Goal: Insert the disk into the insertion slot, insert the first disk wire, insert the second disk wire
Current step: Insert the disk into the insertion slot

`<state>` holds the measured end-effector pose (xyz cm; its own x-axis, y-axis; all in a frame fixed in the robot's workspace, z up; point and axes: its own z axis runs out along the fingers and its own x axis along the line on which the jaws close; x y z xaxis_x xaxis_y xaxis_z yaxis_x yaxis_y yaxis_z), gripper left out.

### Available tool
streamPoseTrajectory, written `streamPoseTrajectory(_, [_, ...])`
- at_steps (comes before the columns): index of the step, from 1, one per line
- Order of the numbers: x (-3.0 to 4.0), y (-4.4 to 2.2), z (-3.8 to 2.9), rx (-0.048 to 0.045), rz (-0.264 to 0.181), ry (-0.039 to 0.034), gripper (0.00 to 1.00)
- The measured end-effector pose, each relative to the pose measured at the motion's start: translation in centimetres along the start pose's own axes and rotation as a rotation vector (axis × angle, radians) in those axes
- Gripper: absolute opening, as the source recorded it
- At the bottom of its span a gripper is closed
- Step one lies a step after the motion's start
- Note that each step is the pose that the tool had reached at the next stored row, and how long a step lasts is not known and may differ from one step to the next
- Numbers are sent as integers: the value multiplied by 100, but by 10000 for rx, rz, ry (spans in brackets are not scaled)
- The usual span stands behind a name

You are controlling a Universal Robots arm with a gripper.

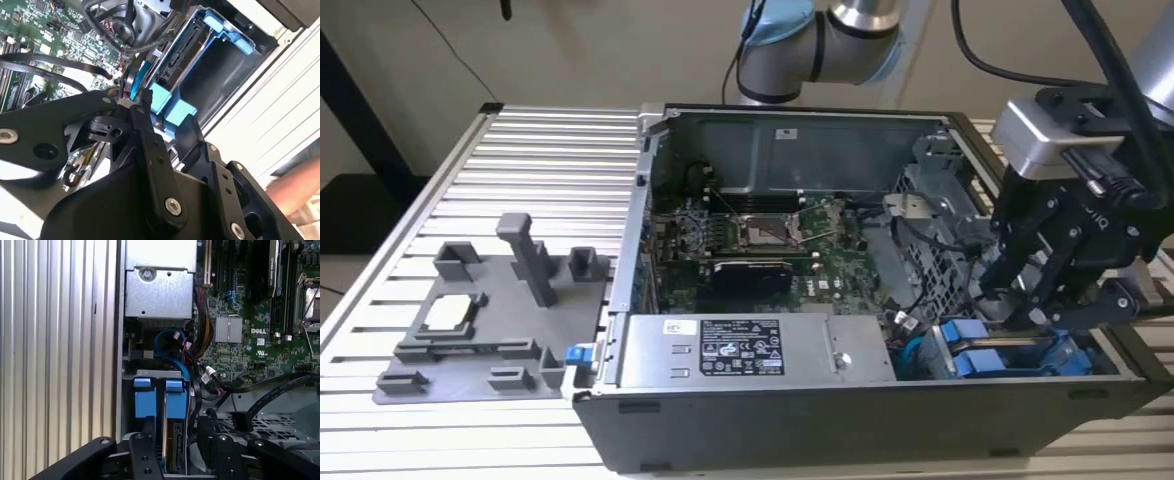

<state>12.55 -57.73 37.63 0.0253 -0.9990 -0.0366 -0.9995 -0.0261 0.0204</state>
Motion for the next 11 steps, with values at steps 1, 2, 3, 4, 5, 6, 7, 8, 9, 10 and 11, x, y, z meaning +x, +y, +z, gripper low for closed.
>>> streamPoseTrajectory(1, [-1,1,-40,0,0,3,47])
streamPoseTrajectory(2, [-3,2,-64,0,0,2,47])
streamPoseTrajectory(3, [-2,1,-67,5,-1,1,47])
streamPoseTrajectory(4, [-2,2,-66,32,-6,-1,47])
streamPoseTrajectory(5, [-2,2,-67,119,-38,-4,47])
streamPoseTrajectory(6, [-3,1,-68,289,-75,-14,47])
streamPoseTrajectory(7, [-3,2,-68,469,-109,-24,47])
streamPoseTrajectory(8, [-3,2,-67,632,-138,-30,47])
streamPoseTrajectory(9, [-2,1,-66,771,-169,-36,47])
streamPoseTrajectory(10, [-2,1,-67,910,-205,-44,47])
streamPoseTrajectory(11, [-2,1,-66,1046,-245,-59,47])
